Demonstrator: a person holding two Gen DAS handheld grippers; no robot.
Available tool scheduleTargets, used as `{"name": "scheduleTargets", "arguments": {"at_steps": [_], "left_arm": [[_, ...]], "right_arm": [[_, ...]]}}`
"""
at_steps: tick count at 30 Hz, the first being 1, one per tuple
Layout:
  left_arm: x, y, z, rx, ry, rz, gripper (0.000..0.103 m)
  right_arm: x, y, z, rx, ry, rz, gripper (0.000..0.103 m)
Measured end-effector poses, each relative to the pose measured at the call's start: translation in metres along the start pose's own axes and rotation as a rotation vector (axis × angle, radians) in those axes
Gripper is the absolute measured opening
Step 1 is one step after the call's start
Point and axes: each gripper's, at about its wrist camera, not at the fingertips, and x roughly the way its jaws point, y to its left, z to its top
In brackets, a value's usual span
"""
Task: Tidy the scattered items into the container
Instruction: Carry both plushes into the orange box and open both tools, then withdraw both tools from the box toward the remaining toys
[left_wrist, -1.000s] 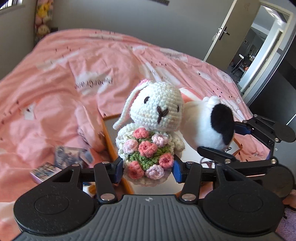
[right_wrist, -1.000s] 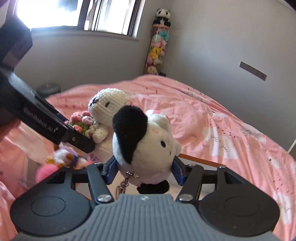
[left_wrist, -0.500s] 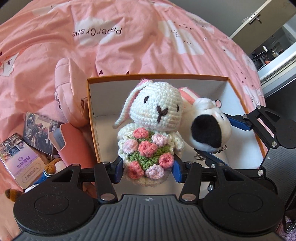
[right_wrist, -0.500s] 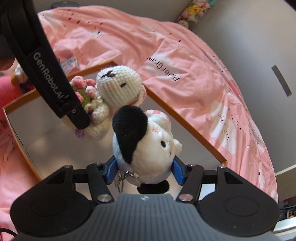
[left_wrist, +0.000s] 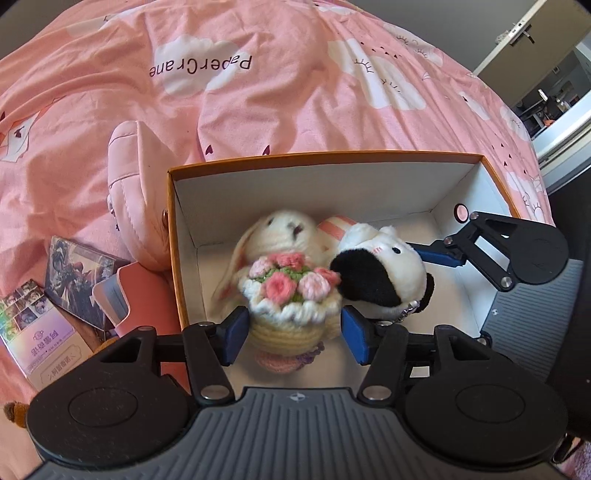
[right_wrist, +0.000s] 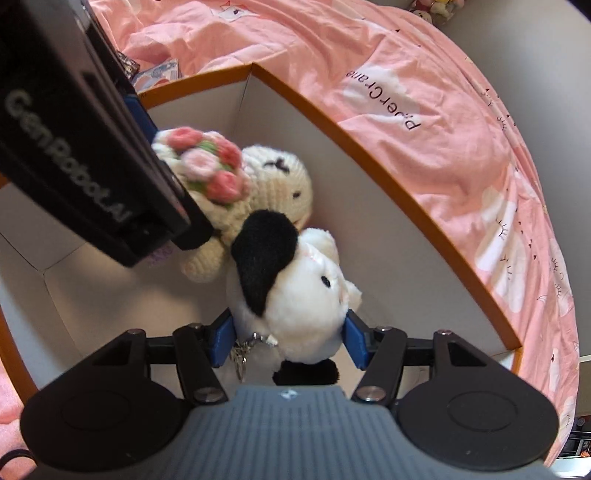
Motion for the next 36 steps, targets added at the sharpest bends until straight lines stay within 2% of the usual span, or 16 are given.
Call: {"name": "scheduleTargets", "arguments": {"at_steps": [6, 8, 11, 15, 24, 26, 28, 36], "left_arm": [[-0.008, 0.006, -0.004, -0.009, 0.005, -0.062, 0.067], [-0.019, 0.009, -0.009, 0.006, -0.018, -0.081, 0.067], [-0.038, 0.011, -0.018, 0.056, -0.074, -0.069, 0.067], [-0.058, 0.018, -0.029, 0.077, -0.124, -0.066, 0.068], [-0.070, 0.030, -0.042, 0.081, -0.139, -0.068, 0.069], [-0.071, 0.033, -0.044, 0.075, -0.143, -0.066, 0.069], [-0.072, 0.036, -0.045, 0.068, -0.144, -0.069, 0.069], [-0.071, 0.041, -0.049, 0.063, -0.139, -0.090, 0.069]], "right_arm": [[0.003, 0.007, 0.003, -0.032, 0.026, 0.012, 0.063], [0.004, 0.012, 0.003, -0.065, 0.049, 0.007, 0.063], [0.006, 0.019, 0.001, -0.107, 0.072, 0.007, 0.063], [0.004, 0.025, 0.006, -0.103, 0.076, 0.005, 0.063], [0.010, 0.034, 0.020, -0.048, 0.104, -0.030, 0.066], [0.008, 0.030, 0.019, -0.018, 0.101, 0.002, 0.071], [0.004, 0.023, 0.016, 0.029, 0.095, 0.057, 0.085], [-0.021, -0.017, -0.004, 0.260, 0.062, 0.180, 0.088]]}}
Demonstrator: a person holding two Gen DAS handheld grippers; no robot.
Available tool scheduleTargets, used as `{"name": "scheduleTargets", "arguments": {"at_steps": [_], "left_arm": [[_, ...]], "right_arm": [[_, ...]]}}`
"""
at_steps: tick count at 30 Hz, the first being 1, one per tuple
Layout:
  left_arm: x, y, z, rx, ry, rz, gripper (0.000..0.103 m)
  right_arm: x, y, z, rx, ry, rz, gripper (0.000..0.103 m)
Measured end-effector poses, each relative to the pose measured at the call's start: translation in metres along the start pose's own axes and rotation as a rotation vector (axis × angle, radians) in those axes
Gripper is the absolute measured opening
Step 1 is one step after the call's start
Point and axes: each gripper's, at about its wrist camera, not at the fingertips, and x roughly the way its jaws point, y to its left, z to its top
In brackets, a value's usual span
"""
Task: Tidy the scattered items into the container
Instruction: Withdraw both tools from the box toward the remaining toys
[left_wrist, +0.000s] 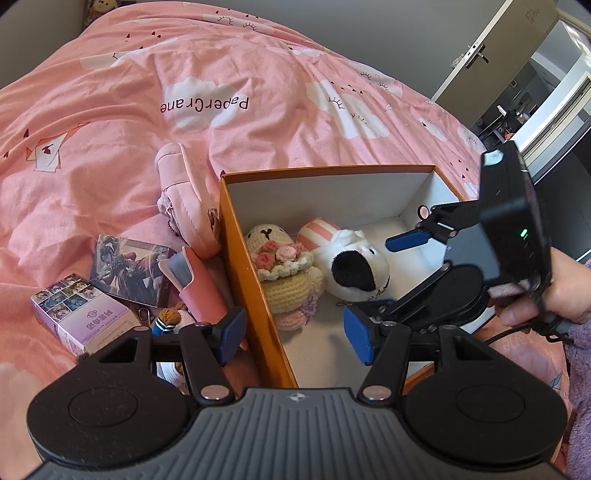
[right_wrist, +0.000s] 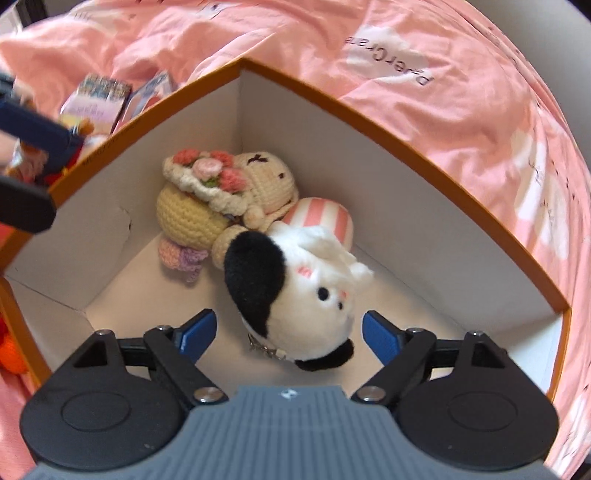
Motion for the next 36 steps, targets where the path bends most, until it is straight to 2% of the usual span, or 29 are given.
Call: {"name": "scheduleTargets", "arguments": {"at_steps": [2, 5, 7, 8, 15, 19, 23, 30, 33, 36], "left_arm": [[0.001, 0.000, 0.000, -0.003, 0.001, -0.003, 0.069], [0.001, 0.000, 0.000, -0.005, 0.003, -0.005, 0.069], [0.001, 0.000, 0.000, -0.006, 0.003, -0.005, 0.069], [0.001, 0.000, 0.000, -0.007, 0.002, -0.004, 0.069], [0.003, 0.004, -0.002, -0.024, 0.009, 0.010, 0.069], [0.003, 0.005, -0.003, -0.027, 0.012, 0.011, 0.069], [0.004, 0.004, -0.004, -0.021, 0.019, 0.010, 0.069], [0.005, 0.004, -0.004, -0.020, 0.021, 0.015, 0.069], [0.005, 0.004, -0.004, -0.018, 0.024, 0.014, 0.069], [0.005, 0.003, -0.005, -0.011, 0.026, 0.014, 0.069]], "right_arm": [[-0.006, -0.012, -0.003, 0.050, -0.014, 0.025, 0.087], [-0.003, -0.028, -0.001, 0.116, -0.022, 0.066, 0.076], [0.006, -0.038, 0.002, 0.185, -0.010, 0.124, 0.055], [0.018, -0.039, 0.017, 0.225, -0.010, 0.145, 0.056], [0.026, -0.045, 0.014, 0.537, -0.058, 0.185, 0.056], [0.027, -0.037, 0.014, 0.567, -0.077, 0.135, 0.057], [0.026, -0.020, 0.017, 0.477, -0.072, 0.066, 0.057], [0.025, -0.020, 0.012, 0.499, -0.061, 0.112, 0.054], [0.030, -0.023, 0.010, 0.500, -0.064, 0.090, 0.049], [0.031, -0.026, 0.011, 0.511, -0.065, 0.091, 0.049]]}}
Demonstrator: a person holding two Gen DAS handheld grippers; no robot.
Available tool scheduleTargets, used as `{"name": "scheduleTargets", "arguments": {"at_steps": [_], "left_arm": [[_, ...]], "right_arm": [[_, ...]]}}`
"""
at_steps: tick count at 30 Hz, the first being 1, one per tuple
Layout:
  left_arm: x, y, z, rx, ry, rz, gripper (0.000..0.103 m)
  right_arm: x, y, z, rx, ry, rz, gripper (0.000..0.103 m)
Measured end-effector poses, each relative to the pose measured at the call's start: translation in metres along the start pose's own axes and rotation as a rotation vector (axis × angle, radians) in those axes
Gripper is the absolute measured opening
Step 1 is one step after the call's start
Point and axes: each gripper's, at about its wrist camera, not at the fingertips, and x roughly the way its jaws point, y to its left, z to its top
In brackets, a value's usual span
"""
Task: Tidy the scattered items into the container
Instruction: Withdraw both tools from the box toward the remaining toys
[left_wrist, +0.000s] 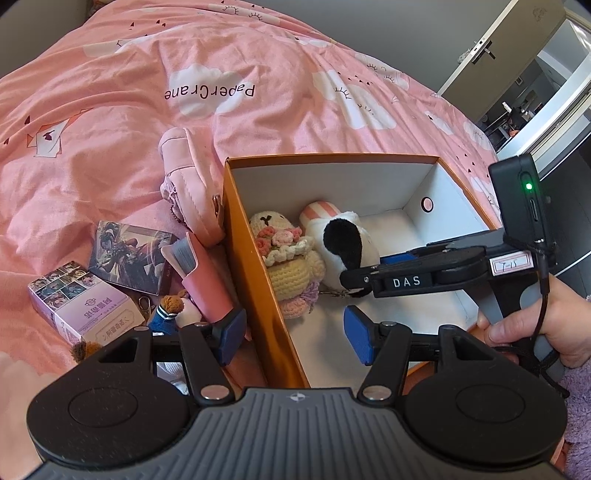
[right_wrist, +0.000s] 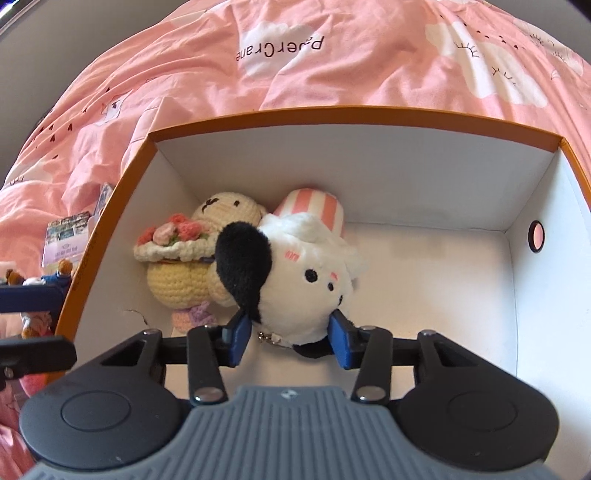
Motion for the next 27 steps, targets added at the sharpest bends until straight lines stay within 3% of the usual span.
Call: {"name": "scheduleTargets", "arguments": {"at_steps": [5, 9, 19, 27], "left_arm": [[-0.002, -0.001, -0.001, -0.004, -0.002, 0.005, 0.069], [-0.007, -0.003, -0.002, 0.010, -0.011, 0.026, 0.069], [-0.027, -0.002, -0.010, 0.010, -0.037, 0.065, 0.069], [-0.045, -0.002, -0.020, 0.006, -0.064, 0.088, 0.069]], "right_arm": [[-0.001, 0.004, -0.002, -0.023, -0.005, -0.015, 0.052], [-0.010, 0.011, -0.005, -0.063, -0.038, -0.035, 0.067], [-0.032, 0.029, -0.015, -0.115, -0.086, -0.068, 0.074], [-0.067, 0.048, -0.033, -0.135, -0.174, -0.068, 0.080]]}}
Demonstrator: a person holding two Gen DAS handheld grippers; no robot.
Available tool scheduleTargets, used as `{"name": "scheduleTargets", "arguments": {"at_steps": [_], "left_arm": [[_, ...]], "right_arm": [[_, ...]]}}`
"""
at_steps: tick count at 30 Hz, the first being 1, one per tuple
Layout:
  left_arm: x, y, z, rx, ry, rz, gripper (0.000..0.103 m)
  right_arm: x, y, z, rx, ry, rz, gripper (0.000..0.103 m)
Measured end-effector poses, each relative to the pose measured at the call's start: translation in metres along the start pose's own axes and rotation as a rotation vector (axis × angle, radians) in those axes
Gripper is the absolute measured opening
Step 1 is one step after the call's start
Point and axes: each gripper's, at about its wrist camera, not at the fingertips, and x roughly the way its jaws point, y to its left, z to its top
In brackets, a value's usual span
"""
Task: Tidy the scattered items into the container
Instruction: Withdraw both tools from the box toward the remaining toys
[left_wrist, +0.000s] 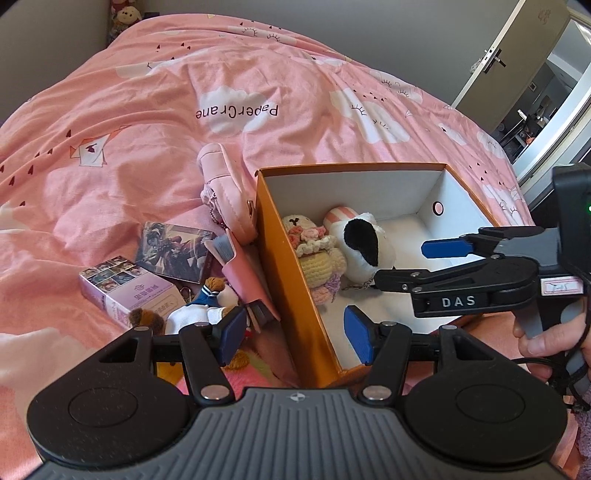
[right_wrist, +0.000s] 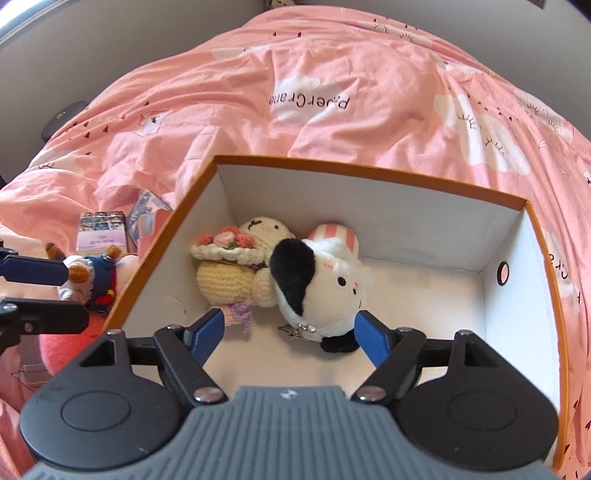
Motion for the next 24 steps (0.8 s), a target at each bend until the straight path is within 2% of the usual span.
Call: {"name": "scheduleTargets", "arguments": {"at_steps": [8, 17, 20, 24], "left_arm": [[-0.027, 0.004, -0.012, 0.023, -0.046, 0.023, 0.069], [-0.055, 0.032, -0.029, -0.021, -0.097, 0.056, 0.069], [-0.060, 0.040, -0.039, -0.018, -0.101, 0.068, 0.069], [-0.064, 0.050, -0.050, -0.008, -0.100, 0.095, 0.067]], "right_arm": [[-0.048, 0.026, -0.015, 0.013, -0.147, 0.035, 0.080], [-0.090, 0.064, -0.045, 0.123, -0.358, 0.182, 0.080], [-0.093, 0.078, -0.057, 0.146, -0.392, 0.212, 0.079], [-0.086, 0.098, -0.072, 0.148, -0.383, 0.236, 0.075]]}}
